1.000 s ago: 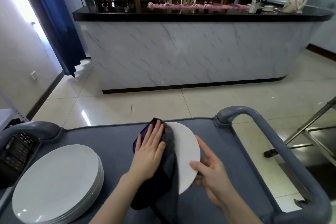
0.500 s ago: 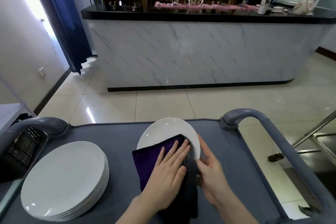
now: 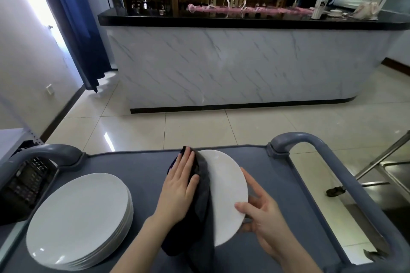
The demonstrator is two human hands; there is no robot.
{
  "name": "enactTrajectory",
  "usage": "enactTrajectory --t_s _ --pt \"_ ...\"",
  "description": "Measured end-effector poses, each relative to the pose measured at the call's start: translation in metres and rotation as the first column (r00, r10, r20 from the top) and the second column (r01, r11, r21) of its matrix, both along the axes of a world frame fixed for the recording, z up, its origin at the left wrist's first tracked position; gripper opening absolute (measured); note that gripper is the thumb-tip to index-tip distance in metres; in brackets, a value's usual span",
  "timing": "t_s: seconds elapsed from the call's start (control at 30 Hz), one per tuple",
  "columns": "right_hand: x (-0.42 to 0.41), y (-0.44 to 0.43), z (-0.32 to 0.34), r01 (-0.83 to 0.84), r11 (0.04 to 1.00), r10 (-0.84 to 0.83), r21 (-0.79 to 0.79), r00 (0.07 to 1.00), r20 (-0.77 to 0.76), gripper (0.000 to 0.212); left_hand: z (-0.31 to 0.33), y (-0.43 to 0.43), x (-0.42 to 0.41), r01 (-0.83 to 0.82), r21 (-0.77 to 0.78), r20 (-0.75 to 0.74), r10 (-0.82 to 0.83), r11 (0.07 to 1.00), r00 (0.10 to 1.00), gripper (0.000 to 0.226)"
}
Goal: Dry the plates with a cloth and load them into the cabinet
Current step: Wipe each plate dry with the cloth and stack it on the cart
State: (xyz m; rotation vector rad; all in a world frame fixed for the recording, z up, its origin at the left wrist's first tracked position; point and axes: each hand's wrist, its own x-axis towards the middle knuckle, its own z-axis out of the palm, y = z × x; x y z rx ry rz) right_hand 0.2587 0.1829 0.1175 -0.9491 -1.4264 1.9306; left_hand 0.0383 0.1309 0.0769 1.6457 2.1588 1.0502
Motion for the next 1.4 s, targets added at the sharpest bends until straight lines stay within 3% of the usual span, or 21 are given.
enactTrajectory --t_s 0.1,0.2,0.27,0.47,0.57,0.67,0.73,0.83,0.9,1.0,1.13,1.2,1.3,1.4 --pt "0.012 0.008 0.009 -0.047 0.996 0.044 0.071 0.998 0.048 0.072 0.007 -0.003 -0.008 -0.066 0.132 0.273 0.028 0.989 0.962 0.054" --pt "0.019 0.017 0.023 -0.129 0.973 0.107 0.193 0.987 0.122 0.070 0.013 -0.003 -0.013 -0.166 0.111 0.468 0.095 0.980 0.879 0.042" --pt "0.020 0.024 0.033 -0.189 0.941 0.143 0.281 0.974 0.174 0.067 0.016 -0.004 -0.014 -0.149 0.099 0.514 0.078 0.984 0.854 0.029" --pt "0.018 0.036 0.061 -0.323 0.824 0.195 0.465 0.933 0.302 0.066 0.034 -0.014 -0.018 -0.047 0.146 0.491 -0.031 0.988 0.871 0.031" --pt "0.011 0.037 0.075 -0.473 0.654 0.144 0.590 0.844 0.517 0.068 0.047 -0.016 -0.017 0.059 0.147 0.398 -0.114 0.987 0.910 0.031" --pt "-0.003 0.036 0.075 -0.610 0.446 -0.023 0.654 0.723 0.690 0.069 0.056 -0.016 -0.008 0.149 0.111 0.254 -0.173 0.983 0.952 0.034" --pt "-0.009 0.036 0.072 -0.590 0.432 -0.097 0.682 0.721 0.686 0.061 0.055 -0.017 -0.004 0.153 0.140 0.251 -0.184 0.978 0.950 0.033" --pt "-0.010 0.038 0.068 -0.485 0.515 -0.066 0.707 0.800 0.597 0.028 0.052 -0.022 0.000 0.084 0.212 0.325 -0.151 0.974 0.934 0.026" --pt "-0.015 0.035 0.068 -0.403 0.546 -0.078 0.734 0.848 0.524 0.030 0.053 -0.025 0.001 0.053 0.227 0.372 -0.137 0.972 0.918 0.023" --pt "-0.025 0.029 0.067 -0.372 0.496 -0.096 0.785 0.875 0.475 0.036 0.060 -0.028 -0.002 0.105 0.200 0.366 -0.174 0.974 0.914 0.022" --pt "-0.038 0.027 0.065 -0.540 0.266 -0.130 0.798 0.800 0.585 0.029 0.066 -0.025 -0.001 0.222 0.129 0.277 -0.250 0.967 0.928 0.022" --pt "-0.040 0.026 0.061 -0.458 0.300 -0.140 0.837 0.847 0.513 0.030 0.065 -0.022 0.003 0.181 0.154 0.305 -0.220 0.971 0.927 0.022" --pt "-0.034 0.019 0.051 -0.256 0.456 -0.174 0.852 0.914 0.367 0.029 0.059 -0.021 0.001 0.051 0.190 0.291 -0.106 0.980 0.951 0.014" --pt "-0.031 0.009 0.037 0.100 0.609 -0.333 0.787 0.933 0.139 0.021 0.043 -0.027 -0.003 -0.160 0.204 0.407 0.064 0.966 0.911 0.018"
